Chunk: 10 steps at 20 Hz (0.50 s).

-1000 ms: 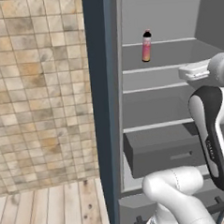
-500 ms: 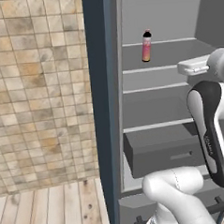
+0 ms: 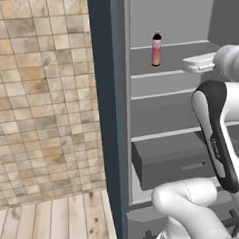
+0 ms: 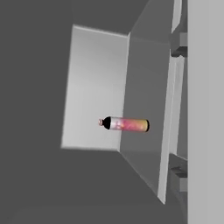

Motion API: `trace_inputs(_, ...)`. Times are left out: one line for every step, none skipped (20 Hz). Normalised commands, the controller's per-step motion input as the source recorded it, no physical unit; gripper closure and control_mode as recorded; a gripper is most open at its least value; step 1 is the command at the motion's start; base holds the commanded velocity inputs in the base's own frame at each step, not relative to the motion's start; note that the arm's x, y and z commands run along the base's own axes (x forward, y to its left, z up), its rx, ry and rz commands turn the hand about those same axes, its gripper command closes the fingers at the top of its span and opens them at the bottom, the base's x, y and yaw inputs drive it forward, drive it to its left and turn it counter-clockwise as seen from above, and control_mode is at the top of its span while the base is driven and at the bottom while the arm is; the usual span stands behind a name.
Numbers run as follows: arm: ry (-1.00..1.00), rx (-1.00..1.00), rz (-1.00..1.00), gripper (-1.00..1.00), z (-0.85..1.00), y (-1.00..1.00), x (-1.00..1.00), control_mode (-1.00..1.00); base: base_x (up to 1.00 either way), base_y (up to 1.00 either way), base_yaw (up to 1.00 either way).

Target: Open the fridge, grab two sodas, and place both sodas inside the bowl with ice on the dining counter.

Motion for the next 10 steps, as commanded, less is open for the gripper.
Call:
trace_inputs(-0.01,0.03,0.0,-1.0,0.05,0.18,0.48,-1.0,0.0,0.0,0.0)
trace_inputs(-0.01,0.04,0.0,-1.0,0.03,0.12,0.51,-1.0,0.0,0.0,0.0)
trace_inputs(0.0,0.05,0.0,-1.0,0.01,0.05,0.55,-1.0,0.0,0.0,0.0)
trace_inputs(0.0,0.05,0.0,-1.0,0.0,0.0,0.49,-1.0,0.0,0.0,0.0)
trace_inputs(0.0,0.03,0.0,-1.0,0.0,0.0,0.41,-1.0,0.0,0.0,0.0)
trace_inputs(0.0,0.04,0.0,-1.0,0.0,0.0,0.41,-1.0,0.0,0.0,0.0)
trace_inputs(0.0,0.04,0.0,-1.0,0.0,0.0,0.4,-1.0,0.0,0.0,0.0)
trace_inputs(0.05,0.04,-0.03,-1.0,0.0,0.0,0.42,-1.0,0.0,0.0,0.0)
trace_inputs(0.11,0.02,-0.02,-1.0,0.0,0.0,0.52,-1.0,0.0,0.0,0.0)
trace_inputs(0.12,0.02,0.0,-1.0,0.0,0.0,0.55,-1.0,0.0,0.0,0.0)
